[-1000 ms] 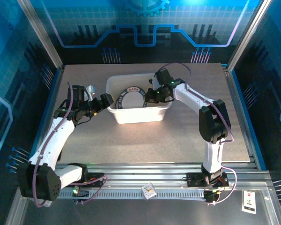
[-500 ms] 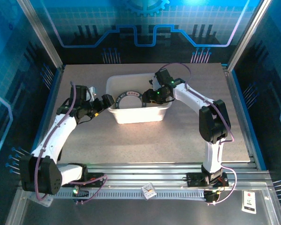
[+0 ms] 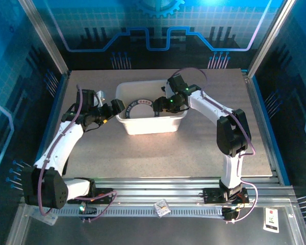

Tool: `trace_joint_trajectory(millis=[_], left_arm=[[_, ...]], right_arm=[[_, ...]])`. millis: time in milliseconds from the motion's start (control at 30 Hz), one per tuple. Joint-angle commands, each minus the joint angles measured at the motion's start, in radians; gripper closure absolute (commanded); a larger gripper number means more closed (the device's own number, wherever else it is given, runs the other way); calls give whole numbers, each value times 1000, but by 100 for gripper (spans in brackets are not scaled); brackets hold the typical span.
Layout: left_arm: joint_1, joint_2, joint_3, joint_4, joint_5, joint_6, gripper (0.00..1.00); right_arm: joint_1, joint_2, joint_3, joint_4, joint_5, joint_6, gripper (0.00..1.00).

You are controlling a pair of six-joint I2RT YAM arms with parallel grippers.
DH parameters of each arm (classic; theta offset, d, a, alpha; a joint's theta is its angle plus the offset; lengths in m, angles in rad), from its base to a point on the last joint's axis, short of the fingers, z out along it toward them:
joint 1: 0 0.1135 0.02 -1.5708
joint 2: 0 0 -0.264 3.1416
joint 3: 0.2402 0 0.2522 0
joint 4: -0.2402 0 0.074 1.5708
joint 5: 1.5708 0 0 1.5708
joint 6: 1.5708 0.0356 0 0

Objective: Place the plates into the plastic bin on the countertop

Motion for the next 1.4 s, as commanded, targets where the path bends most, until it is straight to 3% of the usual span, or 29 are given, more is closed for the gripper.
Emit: trace_joint_trajectory(millis=[0, 700, 1033, 1367], left_arm=[[7, 13, 41, -33, 4, 37, 1], [7, 162, 176, -137, -90, 183, 1], [-22, 299, 252, -174, -90, 260, 6], [-110, 334, 264, -180, -12, 284, 18]], right_arm=[[22, -44, 21, -7, 2, -25, 35], [5, -222, 20, -81, 124, -105, 13], [-100, -354, -23, -106, 178, -100, 12], [-319, -500, -175, -53, 104, -41, 13]])
